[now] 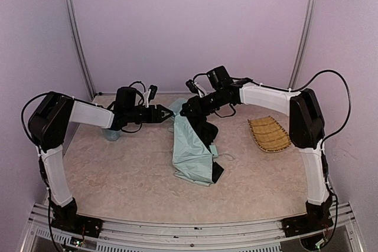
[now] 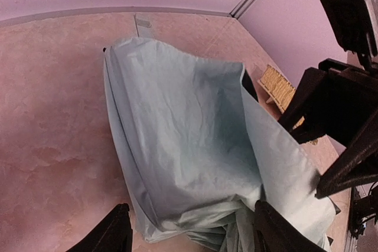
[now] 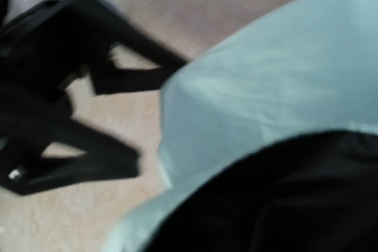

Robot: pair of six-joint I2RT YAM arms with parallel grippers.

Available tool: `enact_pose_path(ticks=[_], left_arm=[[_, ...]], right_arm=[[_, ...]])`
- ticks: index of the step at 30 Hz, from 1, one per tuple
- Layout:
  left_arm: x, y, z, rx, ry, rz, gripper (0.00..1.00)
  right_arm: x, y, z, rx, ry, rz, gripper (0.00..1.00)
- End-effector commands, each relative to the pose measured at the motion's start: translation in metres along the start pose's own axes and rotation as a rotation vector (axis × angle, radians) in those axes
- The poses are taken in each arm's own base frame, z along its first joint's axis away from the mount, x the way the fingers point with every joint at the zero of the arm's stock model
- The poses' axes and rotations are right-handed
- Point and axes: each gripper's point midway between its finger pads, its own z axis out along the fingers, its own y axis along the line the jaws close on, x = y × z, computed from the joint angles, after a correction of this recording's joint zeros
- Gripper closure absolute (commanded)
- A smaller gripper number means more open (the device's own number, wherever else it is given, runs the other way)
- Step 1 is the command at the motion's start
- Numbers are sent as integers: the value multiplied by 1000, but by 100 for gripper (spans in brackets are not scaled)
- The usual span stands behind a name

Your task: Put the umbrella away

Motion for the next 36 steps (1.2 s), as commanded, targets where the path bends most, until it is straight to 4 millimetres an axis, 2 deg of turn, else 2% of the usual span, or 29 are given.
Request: enact_pose_path(ticks=[1,5,6,9,11,14,16,17,20,25,27,30,32,34,36], left_arm=[[-13,-10,12,49,-43,67,34],[-11,-1,18,31,-41,92,40],[-11,-2,20,36,-44,98,43],[-12,-6,24,70,-51,107,54],[-18,-14,23,106,-82,132,69],[-23,-22,21,141,-105,165,100],[-24,-18,19,123,-106,174,100],[-25,-13,18,104,-106,176,100],[-23,-3,17,52,-93,198,100],[-12,-8,28,11,-32,270,100],[-9,-6,30,-19,-22,286,100],[-8,14,29,-97,-19,261,100],[-11,31,22,-135,-27,227,100],[-14,39,12,-136,-43,209,100],[-19,36,1,-126,-65,229,100]], right_arm=[[-8,16,-5,-84,-13,-1,50],[-12,28,-3,-126,-23,-15,53],[-12,28,-2,-128,-24,-18,58],[-12,34,-2,-159,-21,-28,87],[-12,45,-8,-212,-21,-55,99],[-7,70,-24,-316,-19,-119,100],[1,93,-43,-413,-20,-188,100],[4,109,-60,-463,-29,-233,100],[29,138,-89,-569,-27,-336,100],[82,172,-118,-705,-7,-473,100],[99,178,-129,-750,3,-490,100],[113,182,-144,-752,1,-514,100],[122,174,-146,-688,1,-484,100],[130,152,-144,-599,5,-413,100],[132,117,-147,-472,-22,-309,100]])
